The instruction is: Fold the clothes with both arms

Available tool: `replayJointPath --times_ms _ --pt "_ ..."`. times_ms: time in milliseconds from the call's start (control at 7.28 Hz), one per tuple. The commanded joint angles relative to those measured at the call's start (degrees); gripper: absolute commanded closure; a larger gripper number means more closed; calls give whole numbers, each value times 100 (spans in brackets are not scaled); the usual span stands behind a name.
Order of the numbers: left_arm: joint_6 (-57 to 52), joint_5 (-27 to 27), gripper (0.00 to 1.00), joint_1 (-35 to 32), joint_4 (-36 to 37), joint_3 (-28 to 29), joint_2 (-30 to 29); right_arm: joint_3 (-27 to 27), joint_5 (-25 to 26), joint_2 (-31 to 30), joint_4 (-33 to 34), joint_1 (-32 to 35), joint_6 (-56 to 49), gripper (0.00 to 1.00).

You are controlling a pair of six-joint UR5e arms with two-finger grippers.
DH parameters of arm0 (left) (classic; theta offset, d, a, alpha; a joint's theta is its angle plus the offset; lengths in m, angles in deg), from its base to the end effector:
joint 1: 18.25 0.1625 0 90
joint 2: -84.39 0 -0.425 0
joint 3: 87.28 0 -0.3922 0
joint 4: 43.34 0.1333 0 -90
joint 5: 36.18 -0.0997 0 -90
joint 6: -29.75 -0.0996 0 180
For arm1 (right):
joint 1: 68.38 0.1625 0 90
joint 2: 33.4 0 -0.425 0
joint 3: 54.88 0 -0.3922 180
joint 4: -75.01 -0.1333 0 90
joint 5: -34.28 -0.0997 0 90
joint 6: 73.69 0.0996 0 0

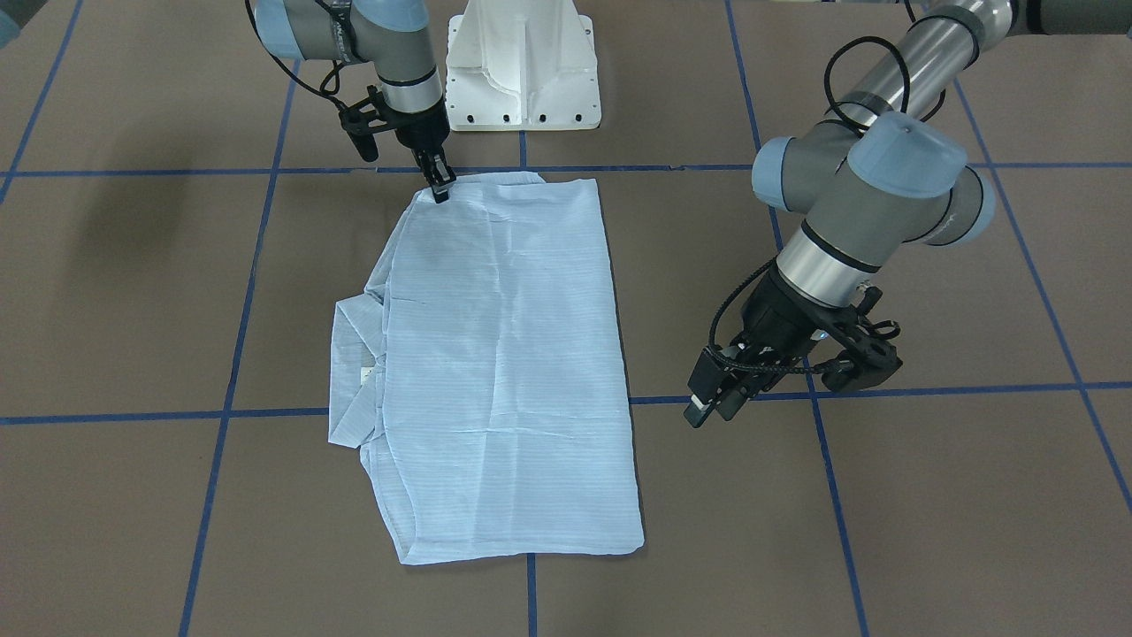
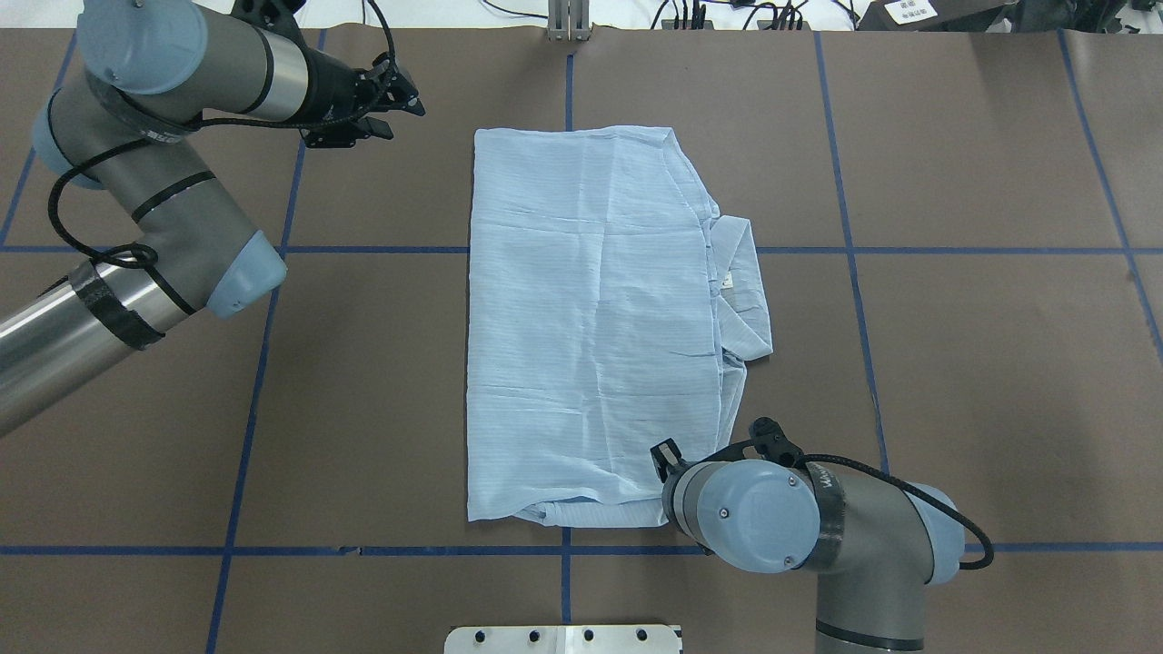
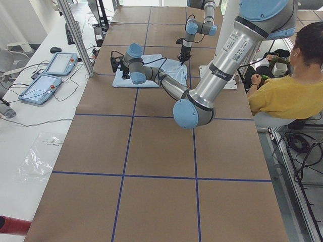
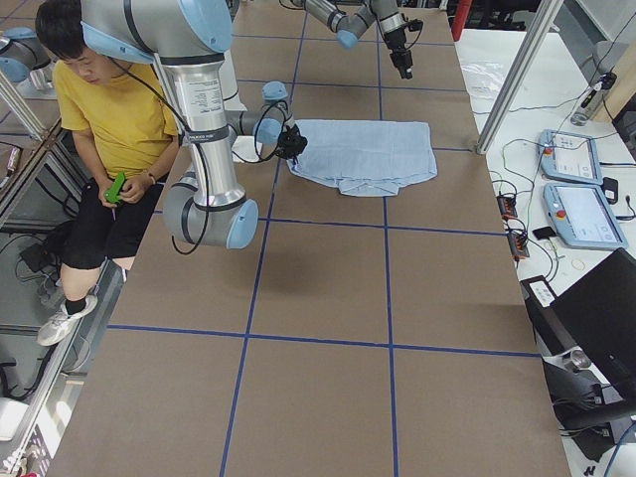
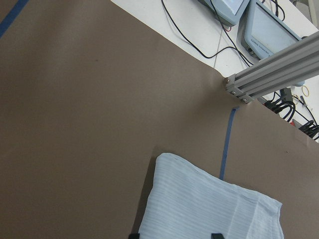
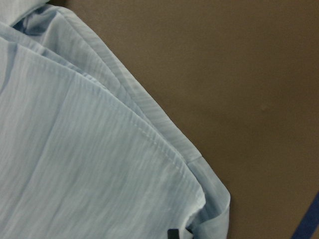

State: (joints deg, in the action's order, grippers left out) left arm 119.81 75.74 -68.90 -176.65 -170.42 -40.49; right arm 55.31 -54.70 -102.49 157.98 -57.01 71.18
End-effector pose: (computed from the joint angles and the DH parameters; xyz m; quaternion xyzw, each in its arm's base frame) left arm 0.3750 -0.6090 0.2620 0.1049 0.5835 -0.2414 0.7683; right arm -0.5498 -0.2483 0.2939 -0.1435 -0.3817 0.5019 0.7627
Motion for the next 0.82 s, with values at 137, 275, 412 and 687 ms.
replayJointPath --times_ms 137,275,412,687 --pt "728 -30 42 658 7 -989 857 204 -40 -52 26 23 6 100" --pt "1271 -56 41 1105 24 -1402 1199 205 -40 -61 26 23 6 100" --pt "1834 -274 39 1684 181 -1885 1455 213 -49 -96 26 23 -2 100" --pt "2217 -1395 39 2914 1484 -2529 1528 187 -49 -87 26 23 -37 100"
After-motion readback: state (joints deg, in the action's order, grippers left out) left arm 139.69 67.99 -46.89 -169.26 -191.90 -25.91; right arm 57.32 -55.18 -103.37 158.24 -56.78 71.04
